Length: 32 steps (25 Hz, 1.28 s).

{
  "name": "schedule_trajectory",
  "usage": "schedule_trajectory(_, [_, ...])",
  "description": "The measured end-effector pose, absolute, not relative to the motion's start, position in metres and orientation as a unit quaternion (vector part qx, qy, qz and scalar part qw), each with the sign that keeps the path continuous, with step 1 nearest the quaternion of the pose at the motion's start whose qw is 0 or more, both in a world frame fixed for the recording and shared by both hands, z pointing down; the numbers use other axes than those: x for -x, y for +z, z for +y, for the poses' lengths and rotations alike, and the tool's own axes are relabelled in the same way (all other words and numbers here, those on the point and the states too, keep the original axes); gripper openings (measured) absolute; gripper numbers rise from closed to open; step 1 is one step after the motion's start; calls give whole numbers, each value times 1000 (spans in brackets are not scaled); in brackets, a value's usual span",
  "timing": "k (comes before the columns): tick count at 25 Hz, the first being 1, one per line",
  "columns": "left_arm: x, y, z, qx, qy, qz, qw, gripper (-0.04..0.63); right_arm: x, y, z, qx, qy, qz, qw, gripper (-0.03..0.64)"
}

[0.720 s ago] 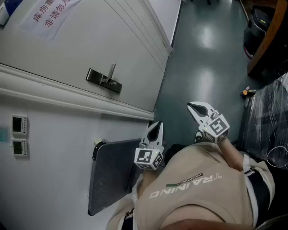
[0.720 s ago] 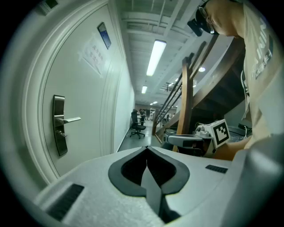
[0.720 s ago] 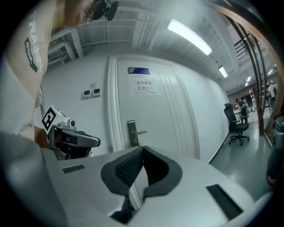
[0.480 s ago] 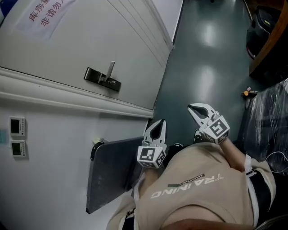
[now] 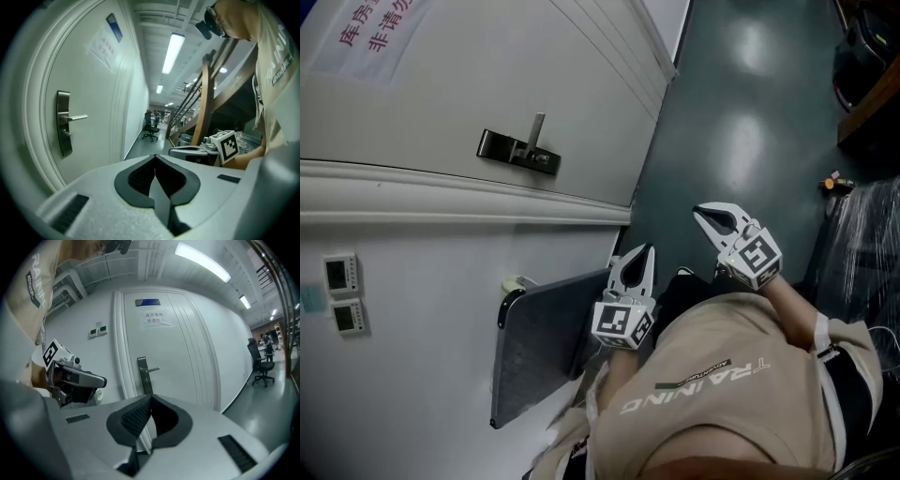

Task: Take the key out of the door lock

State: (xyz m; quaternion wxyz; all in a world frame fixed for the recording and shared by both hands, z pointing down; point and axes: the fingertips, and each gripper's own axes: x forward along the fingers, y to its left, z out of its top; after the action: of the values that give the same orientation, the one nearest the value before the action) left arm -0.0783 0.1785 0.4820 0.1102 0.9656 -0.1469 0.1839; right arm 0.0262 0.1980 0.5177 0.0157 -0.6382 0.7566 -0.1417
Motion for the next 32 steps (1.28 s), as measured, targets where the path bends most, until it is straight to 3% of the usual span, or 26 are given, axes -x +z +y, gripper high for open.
schedule_trajectory(4, [90, 497, 166, -955, 189, -171, 151, 6, -16, 532, 195, 625, -166, 762, 14, 14])
schedule_trajectory(13, [71, 512, 133, -961, 188, -143, 147, 6, -19, 537, 165, 641, -185, 744, 0, 14])
schedule_trajectory(19, [39, 485, 78, -971, 129, -136, 146, 6, -26, 507, 109, 632, -139, 762, -34, 14])
schedule_trajectory(25, [48, 473, 17, -973, 125, -183, 67, 6, -24, 462, 47, 618, -67, 781, -54, 15])
schedule_trajectory(32, [80, 464, -21, -966, 86, -228, 90, 6, 2, 473, 9, 590, -84, 801, -63, 15])
